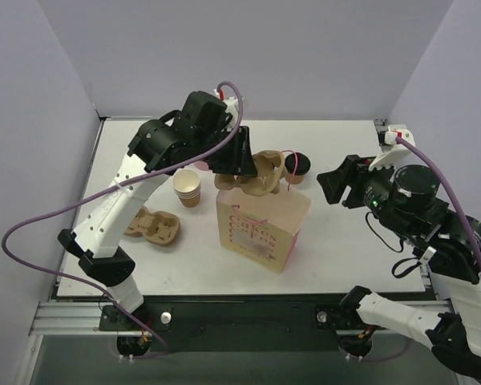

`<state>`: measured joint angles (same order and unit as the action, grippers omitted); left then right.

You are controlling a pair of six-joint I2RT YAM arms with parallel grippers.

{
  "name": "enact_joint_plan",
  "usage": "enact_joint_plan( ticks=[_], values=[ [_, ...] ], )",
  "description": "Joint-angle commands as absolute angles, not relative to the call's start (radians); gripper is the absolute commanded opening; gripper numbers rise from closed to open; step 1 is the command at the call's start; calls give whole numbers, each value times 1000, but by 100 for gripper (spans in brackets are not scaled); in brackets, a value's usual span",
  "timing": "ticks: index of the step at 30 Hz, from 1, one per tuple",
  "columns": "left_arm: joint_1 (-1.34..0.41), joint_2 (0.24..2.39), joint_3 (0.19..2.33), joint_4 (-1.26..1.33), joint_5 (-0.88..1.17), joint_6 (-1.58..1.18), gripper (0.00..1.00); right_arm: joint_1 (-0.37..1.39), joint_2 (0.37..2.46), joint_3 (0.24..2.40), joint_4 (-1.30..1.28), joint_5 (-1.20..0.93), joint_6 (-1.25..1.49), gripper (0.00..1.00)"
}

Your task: Pack the takeout coffee

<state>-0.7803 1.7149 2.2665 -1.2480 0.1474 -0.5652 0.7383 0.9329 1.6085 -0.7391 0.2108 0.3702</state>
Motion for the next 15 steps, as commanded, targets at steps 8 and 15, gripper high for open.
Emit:
enact_joint_plan(
  ticks=[8, 15],
  values=[
    [-818, 1678, 2157, -1100, 193, -581, 49, 732, 907, 1598, -745, 259, 402, 54],
    [-828, 1697, 2117, -1121, 155, -575, 49, 733, 904, 1585, -762, 259, 410, 54]
  ],
)
